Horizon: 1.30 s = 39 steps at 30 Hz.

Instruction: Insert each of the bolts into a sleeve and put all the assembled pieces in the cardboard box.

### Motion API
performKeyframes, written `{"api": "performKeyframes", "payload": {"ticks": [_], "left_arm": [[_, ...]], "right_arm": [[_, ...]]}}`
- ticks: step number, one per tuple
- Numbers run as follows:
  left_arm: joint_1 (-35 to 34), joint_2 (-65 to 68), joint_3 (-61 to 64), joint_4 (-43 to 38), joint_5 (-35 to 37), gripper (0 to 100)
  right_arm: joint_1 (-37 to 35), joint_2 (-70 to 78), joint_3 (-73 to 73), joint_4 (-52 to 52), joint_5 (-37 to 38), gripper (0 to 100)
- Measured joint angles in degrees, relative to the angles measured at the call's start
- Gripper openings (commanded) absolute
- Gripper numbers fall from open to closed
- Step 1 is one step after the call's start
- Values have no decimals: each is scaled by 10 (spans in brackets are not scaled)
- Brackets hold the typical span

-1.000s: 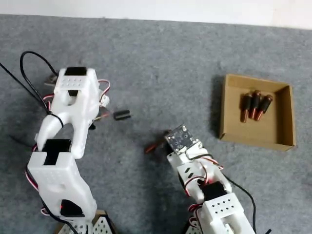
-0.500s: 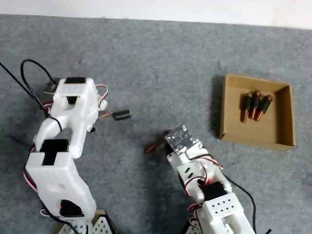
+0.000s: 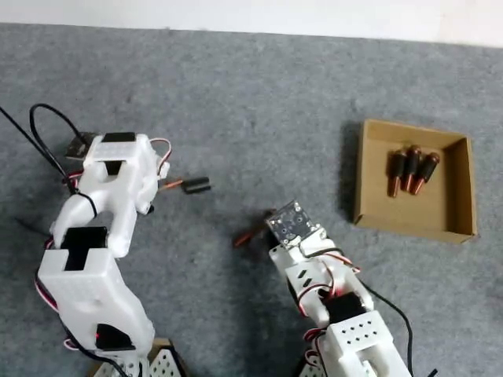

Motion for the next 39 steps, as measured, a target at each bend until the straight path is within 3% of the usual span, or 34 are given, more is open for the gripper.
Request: {"api": "performKeyframes", "payload": {"ticks": [6, 11, 15, 35, 39], "left_arm": [[-3, 0, 0, -3, 0, 260], [-12, -1, 0, -6, 0, 105], [-30, -1, -3, -20, 1, 37], [-43, -1, -2, -36, 4, 4], [-43, -10, -1, -36, -47, 4]], "right_arm": [[0, 0, 0, 0, 0, 5], [0, 0, 0, 0, 0, 5], [0, 0, 0, 0, 0, 5], [0, 0, 0, 0, 0, 5], [0, 0, 0, 0, 0, 5]]}}
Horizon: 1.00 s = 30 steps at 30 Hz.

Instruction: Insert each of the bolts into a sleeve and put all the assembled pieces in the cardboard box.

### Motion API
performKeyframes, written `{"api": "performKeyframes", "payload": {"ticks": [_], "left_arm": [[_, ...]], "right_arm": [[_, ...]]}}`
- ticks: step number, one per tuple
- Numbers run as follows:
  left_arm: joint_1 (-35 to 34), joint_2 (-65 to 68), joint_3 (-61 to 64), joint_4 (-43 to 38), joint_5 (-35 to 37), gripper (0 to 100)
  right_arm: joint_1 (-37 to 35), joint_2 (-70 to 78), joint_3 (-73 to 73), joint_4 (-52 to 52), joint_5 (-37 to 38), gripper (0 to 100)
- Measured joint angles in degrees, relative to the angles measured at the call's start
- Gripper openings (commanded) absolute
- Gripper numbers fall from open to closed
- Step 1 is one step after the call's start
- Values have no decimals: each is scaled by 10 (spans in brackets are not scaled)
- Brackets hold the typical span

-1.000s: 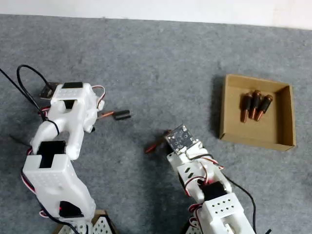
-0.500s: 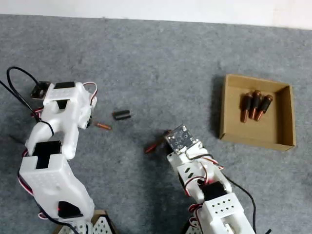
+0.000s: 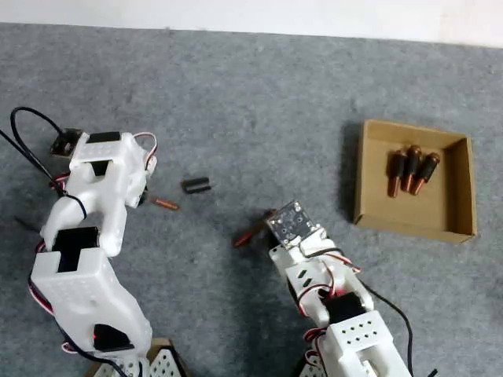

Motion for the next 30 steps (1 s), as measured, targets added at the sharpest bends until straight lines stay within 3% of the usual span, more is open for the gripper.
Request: {"api": "performKeyframes", "payload": {"ticks": [8, 16, 23, 30], "left_arm": [[52, -165, 81, -11, -46, 4], [128, -418, 284, -127, -89, 4], [171, -622, 441, -240, -120, 4], [207, -776, 524, -272, -120, 4]], "right_arm": [[0, 0, 0, 0, 0, 5], [-9, 0, 0, -3, 0, 5], [-49, 0, 7, -105, 49, 5], [-93, 0, 7, -151, 90, 5]]}}
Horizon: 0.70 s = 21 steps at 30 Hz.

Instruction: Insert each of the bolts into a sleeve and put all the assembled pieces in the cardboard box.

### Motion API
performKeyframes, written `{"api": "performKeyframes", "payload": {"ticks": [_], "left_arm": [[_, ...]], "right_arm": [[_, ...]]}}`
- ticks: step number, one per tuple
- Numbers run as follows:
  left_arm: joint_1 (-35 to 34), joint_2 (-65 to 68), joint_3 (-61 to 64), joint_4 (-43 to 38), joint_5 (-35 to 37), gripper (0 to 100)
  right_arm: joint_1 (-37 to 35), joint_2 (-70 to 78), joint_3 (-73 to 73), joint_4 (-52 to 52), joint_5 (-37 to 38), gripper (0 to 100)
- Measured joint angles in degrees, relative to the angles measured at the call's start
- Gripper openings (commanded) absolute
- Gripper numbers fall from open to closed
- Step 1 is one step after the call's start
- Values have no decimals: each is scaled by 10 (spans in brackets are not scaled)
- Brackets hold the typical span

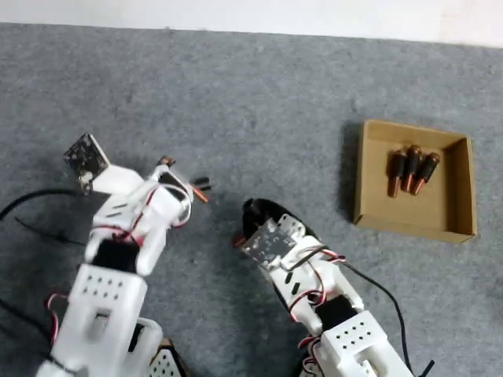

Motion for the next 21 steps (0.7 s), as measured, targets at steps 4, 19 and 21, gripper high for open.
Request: {"api": "performKeyframes", "payload": {"ticks": [4, 19, 21], "left_arm": [[25, -80, 26, -1, -13, 4], [86, -382, 186, -1, -44, 4], [90, -411, 204, -1, -44, 4]], "right_arm": [[-18, 0, 0, -2, 2, 5], [-33, 0, 0, -2, 33, 5], [-36, 0, 0, -2, 33, 5]]}}
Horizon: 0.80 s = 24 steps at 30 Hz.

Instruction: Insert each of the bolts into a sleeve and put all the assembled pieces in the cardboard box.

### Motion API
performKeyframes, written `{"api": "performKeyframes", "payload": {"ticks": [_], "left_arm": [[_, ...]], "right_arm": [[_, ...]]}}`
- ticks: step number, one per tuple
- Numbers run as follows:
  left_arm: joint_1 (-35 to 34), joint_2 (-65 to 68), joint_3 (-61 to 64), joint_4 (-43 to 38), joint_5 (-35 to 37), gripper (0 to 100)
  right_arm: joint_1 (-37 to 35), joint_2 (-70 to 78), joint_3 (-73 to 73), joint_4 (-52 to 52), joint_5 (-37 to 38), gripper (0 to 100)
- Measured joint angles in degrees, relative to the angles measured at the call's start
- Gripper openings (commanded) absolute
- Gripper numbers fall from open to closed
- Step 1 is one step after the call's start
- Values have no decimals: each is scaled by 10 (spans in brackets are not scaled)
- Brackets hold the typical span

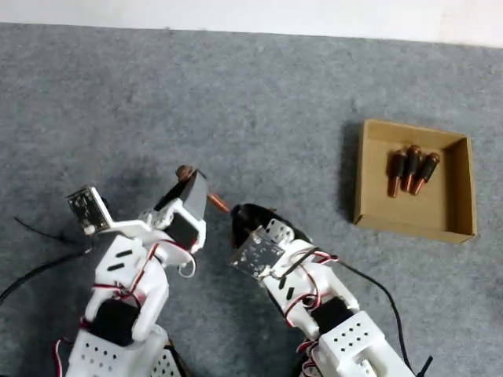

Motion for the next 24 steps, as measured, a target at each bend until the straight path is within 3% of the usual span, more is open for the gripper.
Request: {"api": "performKeyframes", "payload": {"ticks": [12, 24], "left_arm": [[31, -25, 34, -5, -2, 4], [28, -26, 83, -111, -3, 4]], "right_arm": [[1, 0, 0, -7, 1, 5], [-9, -1, 0, -47, 1, 5]]}}
